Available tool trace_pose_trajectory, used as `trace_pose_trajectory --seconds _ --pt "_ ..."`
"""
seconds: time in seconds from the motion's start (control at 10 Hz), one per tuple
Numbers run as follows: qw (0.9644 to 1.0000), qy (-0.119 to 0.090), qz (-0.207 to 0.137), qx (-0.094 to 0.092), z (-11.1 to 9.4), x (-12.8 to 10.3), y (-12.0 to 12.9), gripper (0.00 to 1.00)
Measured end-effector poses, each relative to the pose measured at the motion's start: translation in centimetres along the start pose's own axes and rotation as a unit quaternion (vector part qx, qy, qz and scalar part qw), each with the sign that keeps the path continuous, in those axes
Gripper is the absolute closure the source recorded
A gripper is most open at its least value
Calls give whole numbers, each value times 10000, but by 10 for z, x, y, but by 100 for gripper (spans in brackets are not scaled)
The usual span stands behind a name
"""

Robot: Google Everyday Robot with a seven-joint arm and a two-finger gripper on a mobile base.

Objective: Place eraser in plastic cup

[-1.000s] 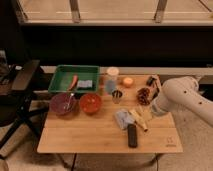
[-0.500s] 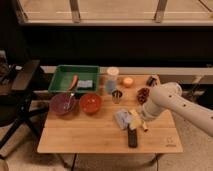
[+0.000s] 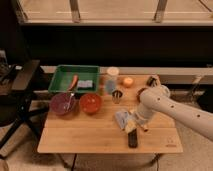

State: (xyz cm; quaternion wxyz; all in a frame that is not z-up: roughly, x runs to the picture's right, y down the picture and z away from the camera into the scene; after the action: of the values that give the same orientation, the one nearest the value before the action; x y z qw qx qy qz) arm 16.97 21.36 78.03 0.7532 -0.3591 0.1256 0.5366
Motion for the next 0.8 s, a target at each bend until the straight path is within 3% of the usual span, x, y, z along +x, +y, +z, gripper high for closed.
trace_pose_trajectory --seconds 0.6,0.8 --pt "9985 437 320 -6 46 -2 5 36" --pt "9983 416 356 176 47 -2 8 51"
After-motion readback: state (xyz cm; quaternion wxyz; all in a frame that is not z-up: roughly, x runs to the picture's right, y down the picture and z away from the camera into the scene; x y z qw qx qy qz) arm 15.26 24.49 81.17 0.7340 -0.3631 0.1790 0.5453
